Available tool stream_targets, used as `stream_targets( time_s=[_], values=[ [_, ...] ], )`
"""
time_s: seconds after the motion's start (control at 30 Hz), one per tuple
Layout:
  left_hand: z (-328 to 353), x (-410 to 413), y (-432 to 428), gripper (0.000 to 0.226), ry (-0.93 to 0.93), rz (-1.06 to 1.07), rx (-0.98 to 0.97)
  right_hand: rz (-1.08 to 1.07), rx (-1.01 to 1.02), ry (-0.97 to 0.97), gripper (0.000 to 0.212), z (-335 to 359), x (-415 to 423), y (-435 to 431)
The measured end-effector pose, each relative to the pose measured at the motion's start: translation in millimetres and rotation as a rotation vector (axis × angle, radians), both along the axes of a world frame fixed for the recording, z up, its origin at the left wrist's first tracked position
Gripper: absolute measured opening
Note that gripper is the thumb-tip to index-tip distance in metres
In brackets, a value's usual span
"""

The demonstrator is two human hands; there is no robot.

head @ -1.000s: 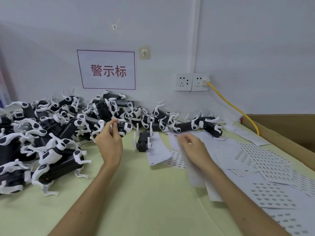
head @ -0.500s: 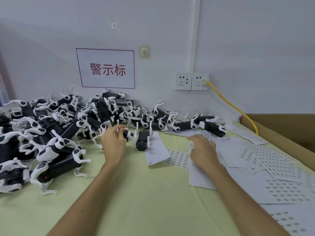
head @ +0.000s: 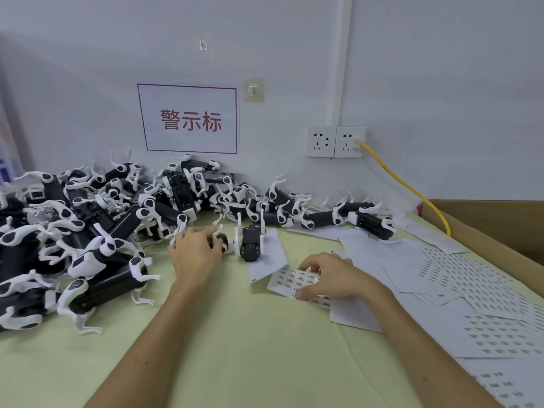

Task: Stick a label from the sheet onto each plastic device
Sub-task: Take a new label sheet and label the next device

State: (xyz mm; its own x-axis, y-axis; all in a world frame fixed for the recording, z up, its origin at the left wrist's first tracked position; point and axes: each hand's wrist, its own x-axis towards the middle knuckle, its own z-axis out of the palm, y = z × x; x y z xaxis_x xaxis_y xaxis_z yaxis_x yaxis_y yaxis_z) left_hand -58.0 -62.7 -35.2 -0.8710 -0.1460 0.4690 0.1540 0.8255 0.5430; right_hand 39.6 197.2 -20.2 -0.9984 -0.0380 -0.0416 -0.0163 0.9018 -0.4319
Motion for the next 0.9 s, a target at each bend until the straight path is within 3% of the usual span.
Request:
stream_targets(
  time_s=[0.1, 0.2, 0.37, 0.5, 0.57, 0.63, 0.7, 0.77, 0.83, 0.9],
  values=[
    [0, 0, -3, 0.051, -0.139, -0.008, -0.200, 0.099, -0.149, 0.022, 0.046, 6, 7, -5],
    [-1, -1, -4, 0.065, -0.204, -0.003, -0.340, 0.201, -0.490, 0.027, 0.048, 19, 17, -12],
    [-3, -6, -14, 0.047, -0.075, 0.005, -0.303, 0.312, -1.192, 0.149, 0.033, 41, 25, -18],
    [2, -1, -7, 0.027, 0.082, -0.020, -0.158, 0.077, -1.722, 0.263, 0.022, 45, 18, -8],
    [10, 5, 1, 0.032, 0.129, -0.036, -0.004, -0.165, -1.596, 0.324, 0.010, 38, 12, 0],
    [18, 13, 9, 0.036, 0.167, -0.061, 0.148, -0.355, -1.110, 0.398, 0.010, 27, 6, 7],
    [28, 20, 15, 0.036, 0.213, -0.150, 0.363, -0.353, -0.659, 0.408, 0.019, 17, 2, 13],
    [36, 22, 21, 0.036, 0.212, -0.271, 0.682, -0.307, -0.351, 0.300, 0.031, 11, 0, 16],
    [45, 23, 22, 0.040, 0.041, -0.432, 1.090, -0.310, -0.185, 0.238, 0.039, 8, -1, 18],
    [50, 25, 20, 0.045, -0.192, -0.688, 1.421, -0.300, -0.222, 0.322, 0.038, 10, -1, 18]
  ],
)
